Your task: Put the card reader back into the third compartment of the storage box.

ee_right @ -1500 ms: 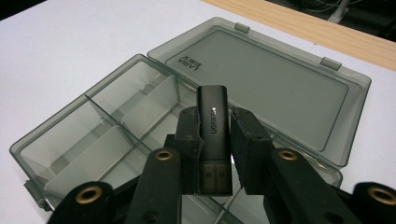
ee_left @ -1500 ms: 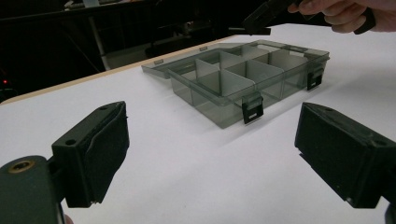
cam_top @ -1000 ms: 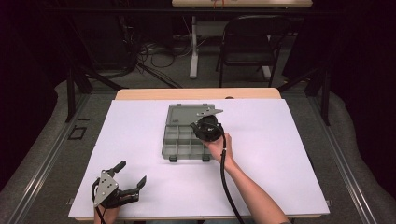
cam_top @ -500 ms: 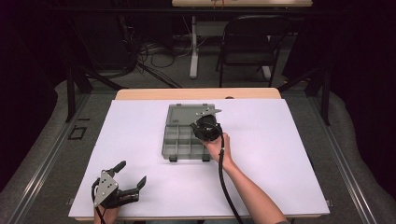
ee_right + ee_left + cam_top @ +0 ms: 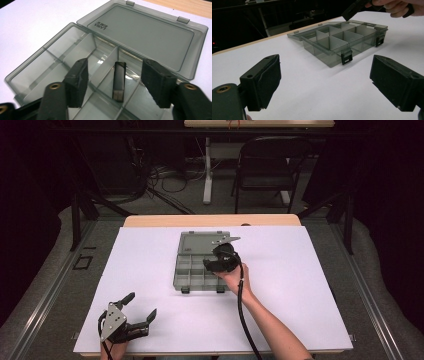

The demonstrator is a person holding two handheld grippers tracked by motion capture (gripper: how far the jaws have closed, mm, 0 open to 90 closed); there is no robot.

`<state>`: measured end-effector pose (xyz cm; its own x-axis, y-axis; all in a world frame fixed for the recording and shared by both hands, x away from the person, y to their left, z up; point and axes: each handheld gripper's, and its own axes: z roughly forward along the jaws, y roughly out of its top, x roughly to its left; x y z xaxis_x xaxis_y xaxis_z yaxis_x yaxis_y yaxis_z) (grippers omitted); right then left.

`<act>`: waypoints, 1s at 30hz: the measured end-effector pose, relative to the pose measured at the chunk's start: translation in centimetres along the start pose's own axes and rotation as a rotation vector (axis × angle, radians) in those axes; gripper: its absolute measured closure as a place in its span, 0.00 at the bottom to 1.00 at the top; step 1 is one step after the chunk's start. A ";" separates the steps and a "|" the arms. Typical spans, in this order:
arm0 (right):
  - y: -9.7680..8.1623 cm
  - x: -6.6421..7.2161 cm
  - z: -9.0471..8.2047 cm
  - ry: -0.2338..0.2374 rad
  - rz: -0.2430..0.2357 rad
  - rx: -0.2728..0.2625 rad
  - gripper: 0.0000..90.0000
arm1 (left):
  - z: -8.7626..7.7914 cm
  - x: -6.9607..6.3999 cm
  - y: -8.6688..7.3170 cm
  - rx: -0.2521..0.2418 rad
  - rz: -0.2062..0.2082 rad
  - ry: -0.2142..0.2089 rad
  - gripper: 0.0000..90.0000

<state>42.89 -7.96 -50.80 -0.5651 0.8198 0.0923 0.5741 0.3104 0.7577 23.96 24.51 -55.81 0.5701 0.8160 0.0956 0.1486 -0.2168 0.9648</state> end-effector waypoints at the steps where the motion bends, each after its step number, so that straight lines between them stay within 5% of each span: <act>1: -0.1 -0.1 -0.5 0.021 -0.013 0.003 0.33 | 0.0 0.0 0.0 0.000 -0.002 -0.001 0.11; 14: -1.4 -0.5 -3.6 0.128 -0.084 0.003 0.10 | 0.1 -0.1 0.0 0.002 0.002 -0.002 0.11; 30: -2.9 -0.7 -7.5 0.178 -0.125 -0.008 0.03 | 0.1 -0.1 0.0 0.005 0.001 0.000 0.11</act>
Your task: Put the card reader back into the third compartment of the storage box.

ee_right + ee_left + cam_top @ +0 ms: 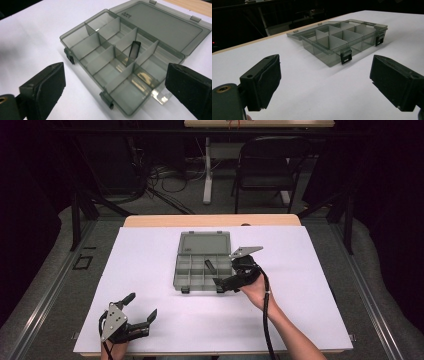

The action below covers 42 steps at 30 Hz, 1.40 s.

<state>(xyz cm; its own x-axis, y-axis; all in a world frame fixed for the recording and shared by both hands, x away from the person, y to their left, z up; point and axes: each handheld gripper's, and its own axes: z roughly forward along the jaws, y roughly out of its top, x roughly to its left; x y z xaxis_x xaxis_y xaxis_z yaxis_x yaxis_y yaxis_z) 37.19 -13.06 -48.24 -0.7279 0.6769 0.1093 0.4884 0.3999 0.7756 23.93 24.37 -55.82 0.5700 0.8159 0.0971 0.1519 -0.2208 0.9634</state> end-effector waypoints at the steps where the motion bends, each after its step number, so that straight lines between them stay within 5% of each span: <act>1: -0.2 0.0 -0.2 0.000 -0.004 0.004 0.02 | 0.0 0.0 0.0 0.002 -0.002 -0.002 0.11; 11: -2.4 -0.5 -2.4 -0.037 -0.015 0.037 0.00 | 0.0 0.0 0.0 0.001 0.003 -0.001 0.11; 42: -8.4 -2.0 -7.3 -0.115 -0.029 0.000 0.00 | 0.0 0.0 0.0 0.001 0.000 0.003 0.11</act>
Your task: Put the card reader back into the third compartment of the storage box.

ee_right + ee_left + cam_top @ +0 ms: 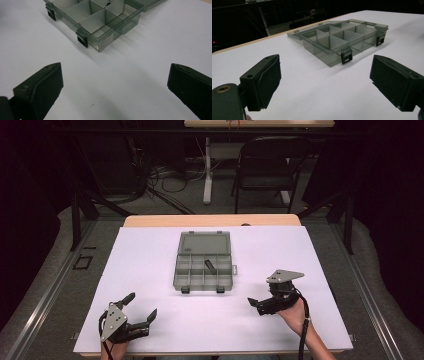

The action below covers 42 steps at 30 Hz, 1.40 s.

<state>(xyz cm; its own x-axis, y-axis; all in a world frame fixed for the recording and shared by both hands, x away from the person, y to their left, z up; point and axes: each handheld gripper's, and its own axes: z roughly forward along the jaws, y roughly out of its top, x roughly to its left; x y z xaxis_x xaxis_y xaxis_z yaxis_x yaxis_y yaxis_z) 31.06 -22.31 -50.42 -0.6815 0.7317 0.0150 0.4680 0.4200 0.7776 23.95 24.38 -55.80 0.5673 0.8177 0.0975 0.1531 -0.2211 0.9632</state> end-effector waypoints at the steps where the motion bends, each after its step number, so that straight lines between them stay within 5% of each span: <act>1: 0.0 0.0 0.0 0.000 0.000 0.000 0.00 | 0.0 0.0 0.0 0.000 0.000 0.000 0.11; 42: -6.3 -0.1 -2.8 -0.064 0.049 -0.068 0.00 | 0.1 0.0 0.0 0.007 0.002 0.000 0.11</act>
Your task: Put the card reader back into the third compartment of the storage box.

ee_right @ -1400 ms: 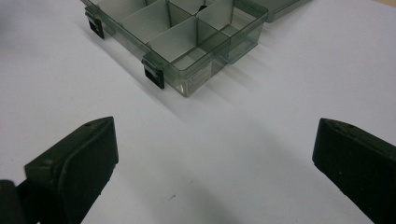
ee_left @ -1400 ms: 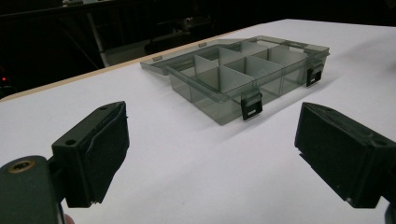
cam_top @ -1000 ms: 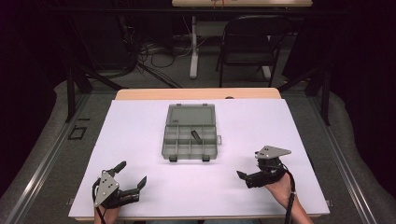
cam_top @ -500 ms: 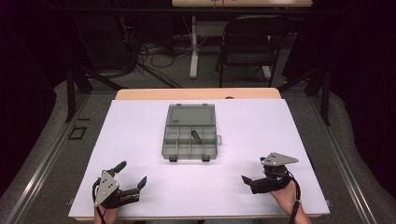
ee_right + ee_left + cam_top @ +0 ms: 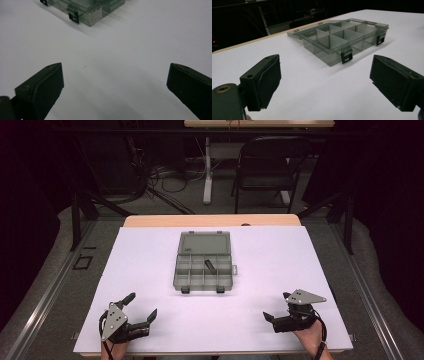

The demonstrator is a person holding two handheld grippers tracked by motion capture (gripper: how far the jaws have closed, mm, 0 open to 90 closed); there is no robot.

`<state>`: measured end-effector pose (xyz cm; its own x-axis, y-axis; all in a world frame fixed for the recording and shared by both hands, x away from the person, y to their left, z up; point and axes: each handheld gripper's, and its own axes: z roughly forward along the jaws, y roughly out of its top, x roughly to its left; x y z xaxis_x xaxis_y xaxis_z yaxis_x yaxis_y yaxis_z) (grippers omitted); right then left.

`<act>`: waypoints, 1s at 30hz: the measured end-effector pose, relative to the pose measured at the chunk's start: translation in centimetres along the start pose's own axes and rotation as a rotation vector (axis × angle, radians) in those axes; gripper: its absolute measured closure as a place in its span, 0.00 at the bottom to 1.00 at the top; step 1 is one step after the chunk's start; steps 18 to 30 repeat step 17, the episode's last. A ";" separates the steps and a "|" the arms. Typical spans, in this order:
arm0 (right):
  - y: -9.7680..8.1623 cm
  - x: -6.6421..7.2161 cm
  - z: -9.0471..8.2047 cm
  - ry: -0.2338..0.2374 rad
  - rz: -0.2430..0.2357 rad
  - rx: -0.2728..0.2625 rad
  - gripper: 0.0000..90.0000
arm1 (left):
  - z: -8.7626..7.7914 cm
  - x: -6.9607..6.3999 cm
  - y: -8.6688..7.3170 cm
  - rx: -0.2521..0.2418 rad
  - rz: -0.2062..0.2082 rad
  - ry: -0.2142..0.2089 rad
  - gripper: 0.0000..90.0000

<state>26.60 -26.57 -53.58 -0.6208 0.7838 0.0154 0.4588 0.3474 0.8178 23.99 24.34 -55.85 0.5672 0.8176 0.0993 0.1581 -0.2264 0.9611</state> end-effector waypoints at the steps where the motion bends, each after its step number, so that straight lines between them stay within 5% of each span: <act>1: -0.3 -0.1 -0.2 -0.005 0.007 -0.005 0.00 | 0.0 0.0 0.0 0.001 -0.001 0.001 0.11; 30: -1.5 -0.6 -1.0 -0.010 0.045 -0.036 0.01 | 0.3 0.0 -0.1 0.004 -0.001 -0.002 0.11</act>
